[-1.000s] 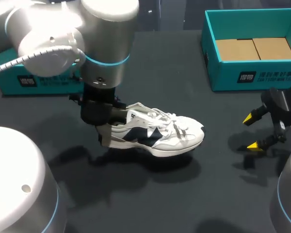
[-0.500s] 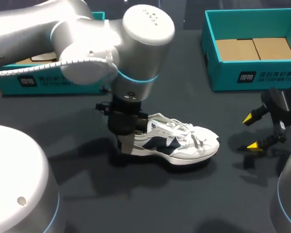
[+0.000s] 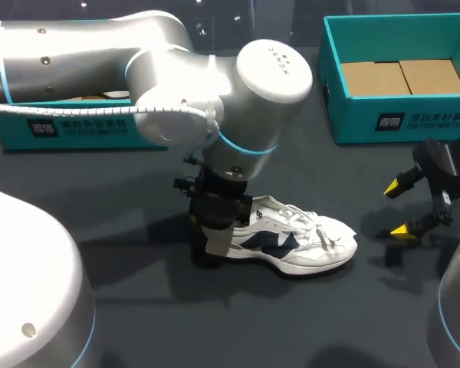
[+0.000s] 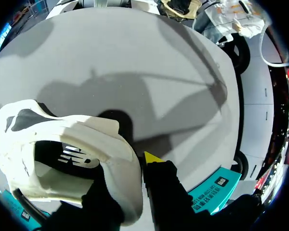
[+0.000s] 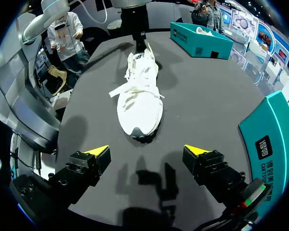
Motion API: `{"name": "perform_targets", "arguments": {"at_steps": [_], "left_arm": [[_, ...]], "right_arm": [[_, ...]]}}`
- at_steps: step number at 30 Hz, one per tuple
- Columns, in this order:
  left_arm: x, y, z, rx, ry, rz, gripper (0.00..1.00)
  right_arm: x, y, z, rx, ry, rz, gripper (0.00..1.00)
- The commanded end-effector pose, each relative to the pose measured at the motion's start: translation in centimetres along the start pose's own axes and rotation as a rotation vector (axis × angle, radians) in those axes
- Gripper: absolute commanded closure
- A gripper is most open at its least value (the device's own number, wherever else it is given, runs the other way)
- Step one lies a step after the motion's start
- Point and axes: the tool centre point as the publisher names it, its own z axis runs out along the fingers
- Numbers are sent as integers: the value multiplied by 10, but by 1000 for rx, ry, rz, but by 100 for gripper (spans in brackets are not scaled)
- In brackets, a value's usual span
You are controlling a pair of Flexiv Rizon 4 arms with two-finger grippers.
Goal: Take the shoe out of the shoebox, open the shoe tongue, remove and reinsert the insole, then place the shoe into the shoebox
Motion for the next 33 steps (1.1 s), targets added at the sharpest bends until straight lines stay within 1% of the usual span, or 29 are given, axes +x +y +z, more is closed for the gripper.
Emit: {"name": "perform_targets", "arguments": {"at_steps": [1,10,22,33], "left_arm": [[-7,2,4,13,17,-6,100],[-6,1,10,25,25,-21,100],[-9,3,18,6,36,-34,100],[-8,-2,23,6,34,-37,100]], "right_arm": [[1,0,0,1,-1,0,0],[1,0,0,1,-1,0,0],[1,0,0,1,-1,0,0],[1,0,0,1,-1,0,0]]}}
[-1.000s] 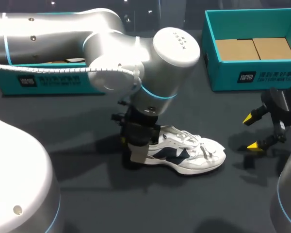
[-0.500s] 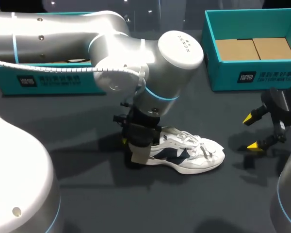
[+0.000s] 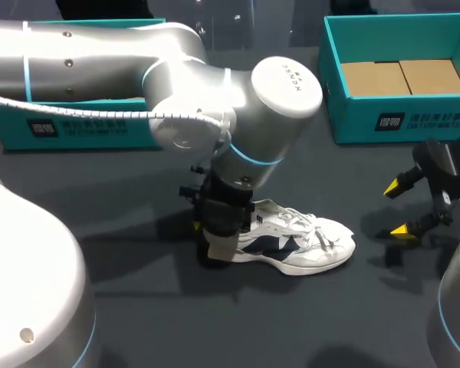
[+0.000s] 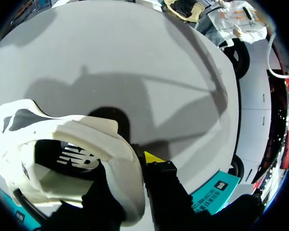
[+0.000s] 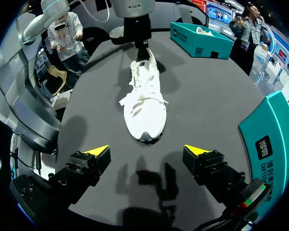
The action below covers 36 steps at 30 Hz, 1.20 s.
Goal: Take the shoe out of the shoebox, open the shoe tongue, remove and reinsert the insole, then place the shoe into the shoebox
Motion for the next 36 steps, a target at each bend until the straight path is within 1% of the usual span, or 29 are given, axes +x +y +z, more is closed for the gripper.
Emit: {"name": "perform_targets", "arguments": {"at_steps": [1,2,4,5,6,8,9,14,16,17,19,20,22,23,25,26,27,36], "left_arm": [[-1,-3,3,-2,-7,-1,91],[0,-3,3,2,-10,-2,74],[4,-4,-1,7,-18,-1,51],[5,-4,-3,8,-23,-1,44],[7,-5,-7,6,-34,-2,27],[10,-5,-13,4,-49,-6,7],[11,-5,-18,3,-64,-8,0],[20,-6,-42,-2,-125,-23,0],[28,-7,-57,7,-169,-35,0],[30,-8,-61,8,-182,-39,0],[40,-10,-78,36,-236,-55,0],[42,-11,-82,39,-249,-62,0],[54,-15,-98,80,-311,-93,0],[58,-17,-104,87,-334,-113,0],[68,-21,-115,135,-414,-187,0],[73,-23,-119,161,-454,-236,0],[79,-27,-124,215,-499,-266,0],[79,-27,-124,215,-499,-266,0]], "right_arm": [[1,0,0,1,-1,0,0],[1,0,0,1,-1,0,0],[1,0,0,1,-1,0,0],[1,0,0,1,-1,0,0],[1,0,0,1,-1,0,0],[1,0,0,1,-1,0,0],[1,0,0,1,-1,0,0],[1,0,0,1,-1,0,0],[1,0,0,1,-1,0,0],[1,0,0,1,-1,0,0],[1,0,0,1,-1,0,0],[1,0,0,1,-1,0,0],[1,0,0,1,-1,0,0],[1,0,0,1,-1,0,0],[1,0,0,1,-1,0,0],[1,0,0,1,-1,0,0],[1,0,0,1,-1,0,0],[1,0,0,1,-1,0,0]]}}
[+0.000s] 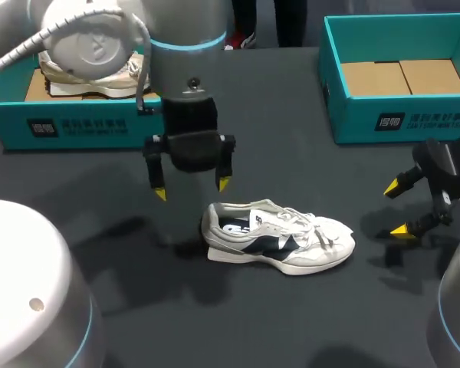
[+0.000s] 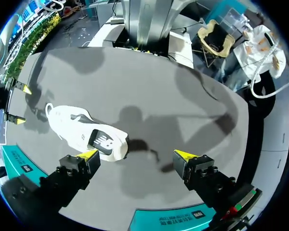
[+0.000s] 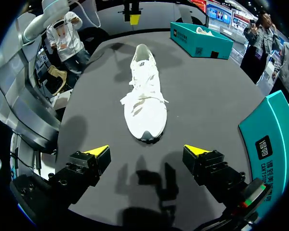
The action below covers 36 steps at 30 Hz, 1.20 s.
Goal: Take the shoe out of the shoebox, open the shoe tongue, remove and reinsert the insole, then place the shoe into the shoebox
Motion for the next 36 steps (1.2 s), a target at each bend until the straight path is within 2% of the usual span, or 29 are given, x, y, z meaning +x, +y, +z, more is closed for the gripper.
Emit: {"name": "perform_targets", "arguments": {"at_steps": [1,6,8,14,18,20,32,34,36], "left_arm": [[18,1,3,2,-187,3,0],[18,1,3,2,-187,3,0],[21,7,-1,88,-239,-83,0],[38,18,2,168,-375,-278,0],[51,24,7,294,-462,-433,0],[55,27,11,341,-462,-466,0],[55,27,11,341,-462,-466,0],[55,29,16,441,-498,-555,0],[57,30,24,497,-511,-616,0]], "right_arm": [[1,0,0,1,-1,0,0],[1,0,0,1,-1,0,0],[1,0,0,1,-1,0,0],[1,0,0,1,-1,0,0],[1,0,0,1,-1,0,0],[1,0,0,1,-1,0,0],[1,0,0,1,-1,0,0],[1,0,0,1,-1,0,0],[1,0,0,1,-1,0,0]]}}
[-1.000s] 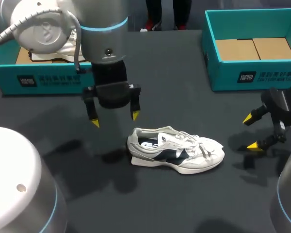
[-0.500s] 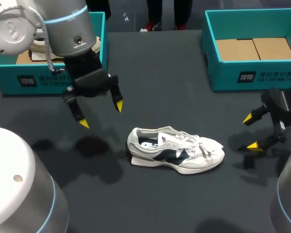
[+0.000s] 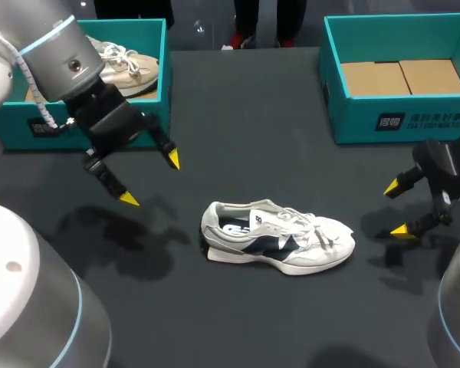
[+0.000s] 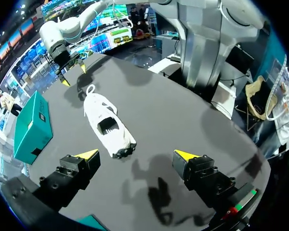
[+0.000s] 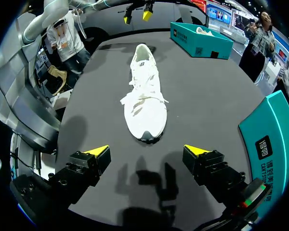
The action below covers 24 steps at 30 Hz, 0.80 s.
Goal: Take the shoe out of the shoebox, open the shoe tongue, remove and reinsert the insole, then place the shoe into the shoebox
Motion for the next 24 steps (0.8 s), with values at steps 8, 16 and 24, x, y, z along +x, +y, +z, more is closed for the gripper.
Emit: {"name": "perform_targets", "arguments": {"at_steps": [8,16,24], "left_arm": [[24,25,21,309,-168,-297,0],[28,31,24,376,-164,-384,0],[30,41,40,397,-222,-396,0]], "right_arm": [[1,0,0,1,-1,0,0],[1,0,0,1,-1,0,0],[1,0,0,1,-1,0,0]]}}
